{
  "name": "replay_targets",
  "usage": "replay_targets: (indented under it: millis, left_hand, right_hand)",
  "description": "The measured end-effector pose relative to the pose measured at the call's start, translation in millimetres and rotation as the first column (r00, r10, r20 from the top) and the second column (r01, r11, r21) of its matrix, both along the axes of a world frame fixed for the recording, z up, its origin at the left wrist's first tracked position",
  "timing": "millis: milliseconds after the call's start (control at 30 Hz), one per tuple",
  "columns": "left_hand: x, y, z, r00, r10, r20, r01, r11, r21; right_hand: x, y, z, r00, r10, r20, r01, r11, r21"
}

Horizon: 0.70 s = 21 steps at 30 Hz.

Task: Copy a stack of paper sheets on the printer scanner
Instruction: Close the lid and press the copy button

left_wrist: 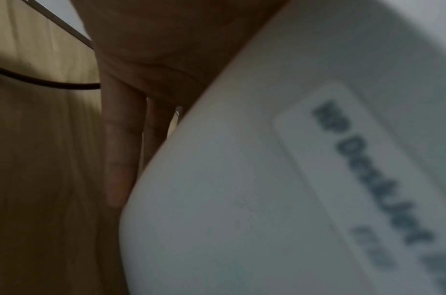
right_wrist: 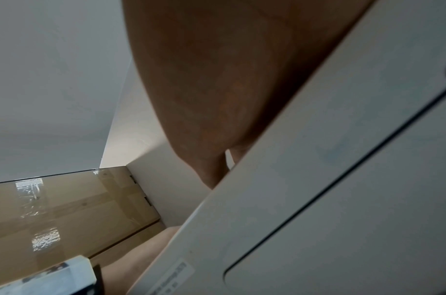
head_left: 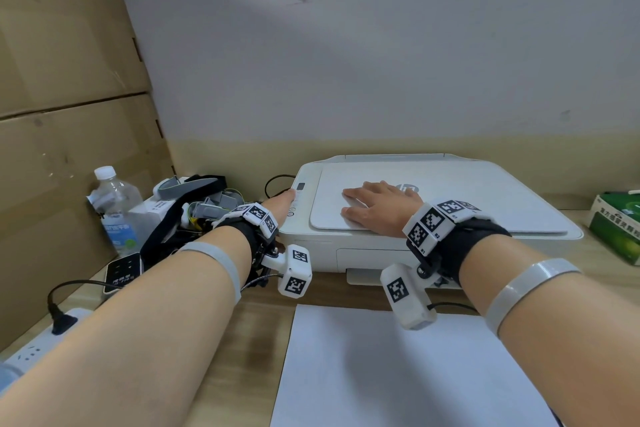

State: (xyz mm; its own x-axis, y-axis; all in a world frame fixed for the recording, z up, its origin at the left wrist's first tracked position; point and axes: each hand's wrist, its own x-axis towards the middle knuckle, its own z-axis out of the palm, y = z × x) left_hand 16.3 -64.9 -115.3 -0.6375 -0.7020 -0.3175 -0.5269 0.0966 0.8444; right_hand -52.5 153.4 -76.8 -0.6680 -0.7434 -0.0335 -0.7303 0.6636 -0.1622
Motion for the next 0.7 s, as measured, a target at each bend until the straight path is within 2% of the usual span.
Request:
replay_targets:
  millis: [267,567,700]
  left_hand:
    - [0.3,1.6,0.6,0.999,0.015,0.035,-0.012,0.996,-0.083]
    - [3.1,4.9,0.2,1.000,0.005,0.017,-0.004,0.997,-0.077]
    - [3.2,3.2,0.5,0.998,-0.009,0.058,0.015,0.994,-0.109]
  right_hand:
    - [0.3,0.1,-1.0,1.000,-0.001,-0.007,0.001,1.000,-0.012]
    - [-1.2,0.7,-2.4,1.000,0.005,-0.004,-0.005,1.000,-0.012]
    - [0.1,0.8,-1.5,1.000,0.003,-0.009,-0.003,1.000,-0.008]
